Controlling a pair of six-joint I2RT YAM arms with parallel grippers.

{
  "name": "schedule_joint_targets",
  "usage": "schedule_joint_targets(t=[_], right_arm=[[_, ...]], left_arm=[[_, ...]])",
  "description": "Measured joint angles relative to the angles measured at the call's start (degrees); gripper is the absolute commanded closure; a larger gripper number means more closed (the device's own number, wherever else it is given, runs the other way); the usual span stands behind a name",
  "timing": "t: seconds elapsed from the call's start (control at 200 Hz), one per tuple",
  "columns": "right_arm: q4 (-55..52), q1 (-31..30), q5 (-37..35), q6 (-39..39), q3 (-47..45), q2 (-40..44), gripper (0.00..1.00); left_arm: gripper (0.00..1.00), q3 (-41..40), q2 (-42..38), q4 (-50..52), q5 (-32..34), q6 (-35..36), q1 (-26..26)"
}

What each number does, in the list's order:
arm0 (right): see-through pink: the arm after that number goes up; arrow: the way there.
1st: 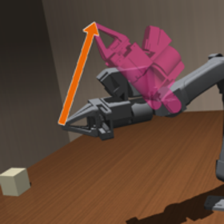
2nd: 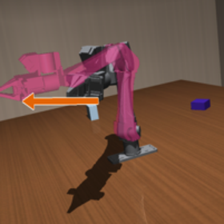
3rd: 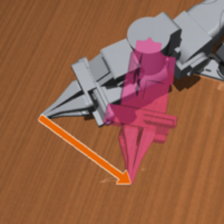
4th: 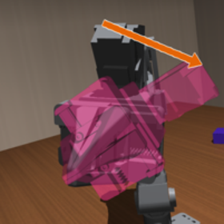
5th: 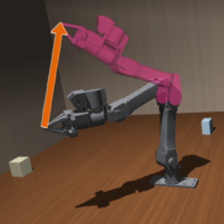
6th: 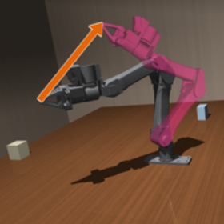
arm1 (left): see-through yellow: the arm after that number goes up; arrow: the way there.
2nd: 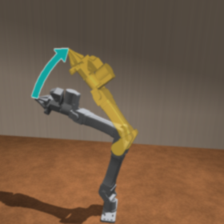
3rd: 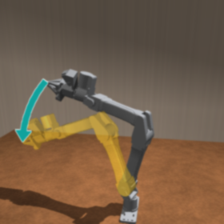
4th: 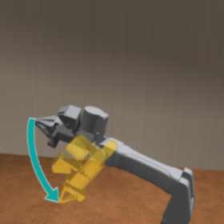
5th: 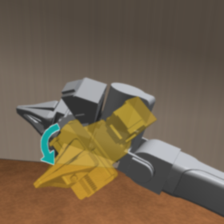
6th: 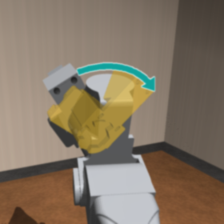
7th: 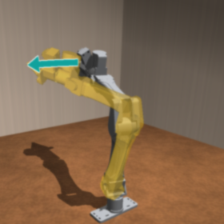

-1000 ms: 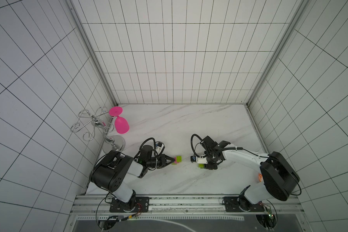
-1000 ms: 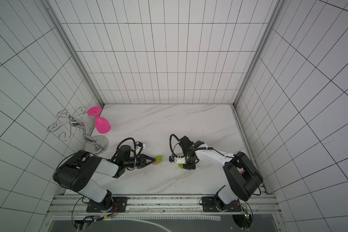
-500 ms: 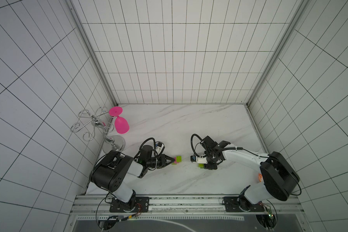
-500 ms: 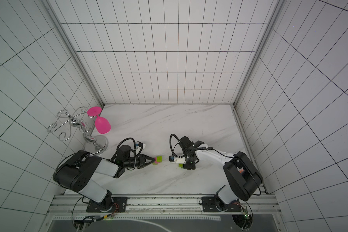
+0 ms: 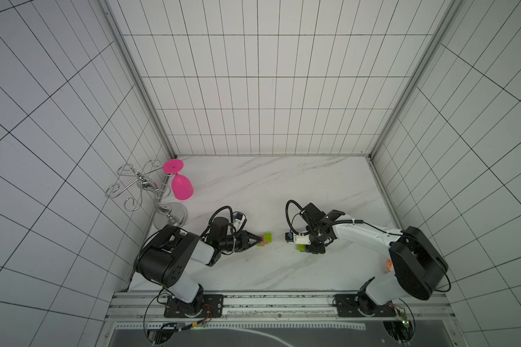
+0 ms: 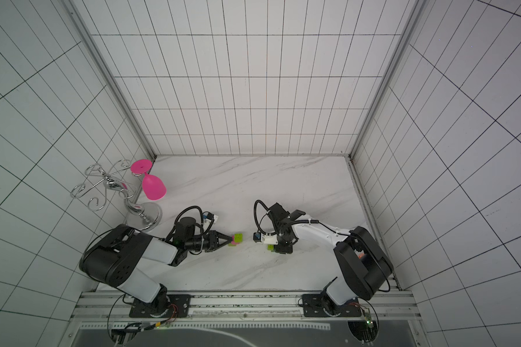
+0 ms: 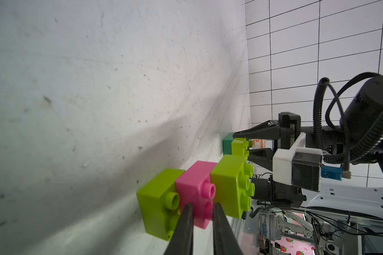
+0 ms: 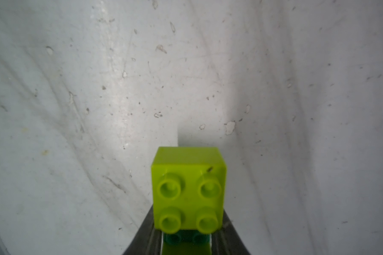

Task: Assemble the letter y with lego
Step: Pick up the lego brick from the center of the board.

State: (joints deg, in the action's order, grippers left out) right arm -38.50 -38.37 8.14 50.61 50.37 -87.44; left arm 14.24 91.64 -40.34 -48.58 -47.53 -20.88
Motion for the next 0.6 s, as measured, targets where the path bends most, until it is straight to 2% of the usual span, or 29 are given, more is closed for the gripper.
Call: schedule_joint_targets(t=[0.33, 0.6], right_arm=[[-6.0, -5.2, 0.4, 0.4, 20.6, -5.6, 0.72], [-7.5, -9.6, -0.3, -0.3, 25.0, -10.4, 0.72]], left_arm=[[0.83, 0.0, -0.3, 0.2, 0.0, 0.0, 0.1], [0.80, 0.0, -0.5, 0.8, 0.1, 0.2, 0.2]])
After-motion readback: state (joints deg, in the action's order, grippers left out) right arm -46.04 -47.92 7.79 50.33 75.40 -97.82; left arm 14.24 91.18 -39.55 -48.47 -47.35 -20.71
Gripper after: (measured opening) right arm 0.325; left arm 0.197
